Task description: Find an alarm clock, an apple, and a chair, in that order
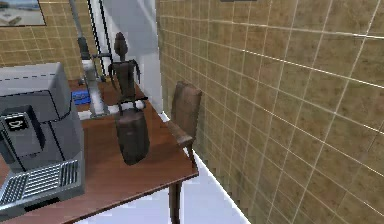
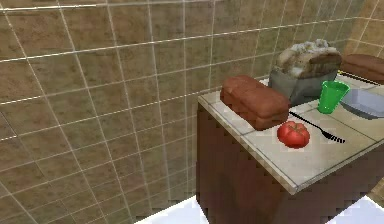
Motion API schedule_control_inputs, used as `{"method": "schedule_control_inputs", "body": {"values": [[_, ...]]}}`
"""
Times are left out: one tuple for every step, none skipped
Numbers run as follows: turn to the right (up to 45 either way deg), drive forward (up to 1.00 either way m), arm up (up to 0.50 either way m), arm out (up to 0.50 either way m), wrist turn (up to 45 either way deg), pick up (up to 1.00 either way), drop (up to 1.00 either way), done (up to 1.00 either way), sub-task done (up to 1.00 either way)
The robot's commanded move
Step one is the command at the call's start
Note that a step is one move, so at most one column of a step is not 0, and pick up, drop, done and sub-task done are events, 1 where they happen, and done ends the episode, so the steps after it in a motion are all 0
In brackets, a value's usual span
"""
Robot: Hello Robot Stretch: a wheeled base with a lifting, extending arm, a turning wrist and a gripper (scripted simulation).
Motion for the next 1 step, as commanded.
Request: {"method": "schedule_control_inputs", "body": {"values": [[0.0, 0.0, 0.0, 0.0, 0.0, 0.0, 0.0, 1.0, 0.0]]}}
